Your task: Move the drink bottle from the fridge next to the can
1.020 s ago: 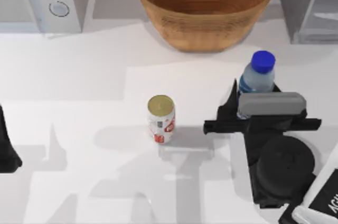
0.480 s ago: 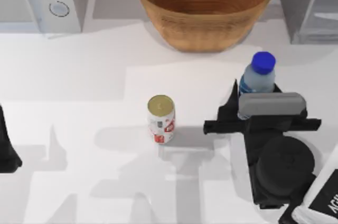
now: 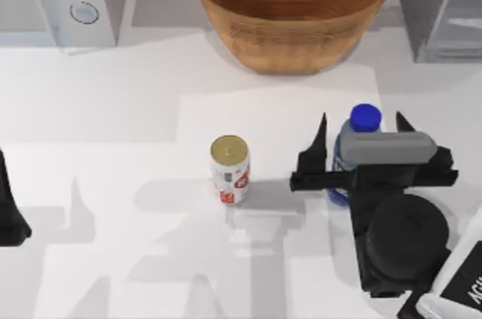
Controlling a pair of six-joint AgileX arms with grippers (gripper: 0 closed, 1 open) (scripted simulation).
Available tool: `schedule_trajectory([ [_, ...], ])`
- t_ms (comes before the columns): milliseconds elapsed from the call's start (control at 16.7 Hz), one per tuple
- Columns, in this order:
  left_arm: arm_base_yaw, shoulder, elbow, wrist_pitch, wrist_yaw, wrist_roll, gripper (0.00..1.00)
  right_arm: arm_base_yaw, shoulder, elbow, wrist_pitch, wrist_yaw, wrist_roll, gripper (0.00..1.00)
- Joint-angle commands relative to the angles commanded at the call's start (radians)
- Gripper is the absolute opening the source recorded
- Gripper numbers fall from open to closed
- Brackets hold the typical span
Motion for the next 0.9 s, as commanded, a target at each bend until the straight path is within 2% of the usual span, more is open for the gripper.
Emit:
schedule_trajectory([
  [360, 0.0, 0.0, 0.0, 0.0, 0.0, 0.0, 1.0, 0.002, -0.001, -0.002, 0.002, 0.004, 0.0, 1.0],
  [660, 0.0, 0.0, 0.0, 0.0, 0.0, 0.0, 1.0, 0.083, -0.021, -0.071, 0.048, 0.083, 0.001, 1.0],
  [900, 0.0, 0.0, 0.0, 0.0, 0.0, 0.0, 1.0, 0.086, -0.018, -0.073, 0.049, 0.089, 0.001, 1.0],
])
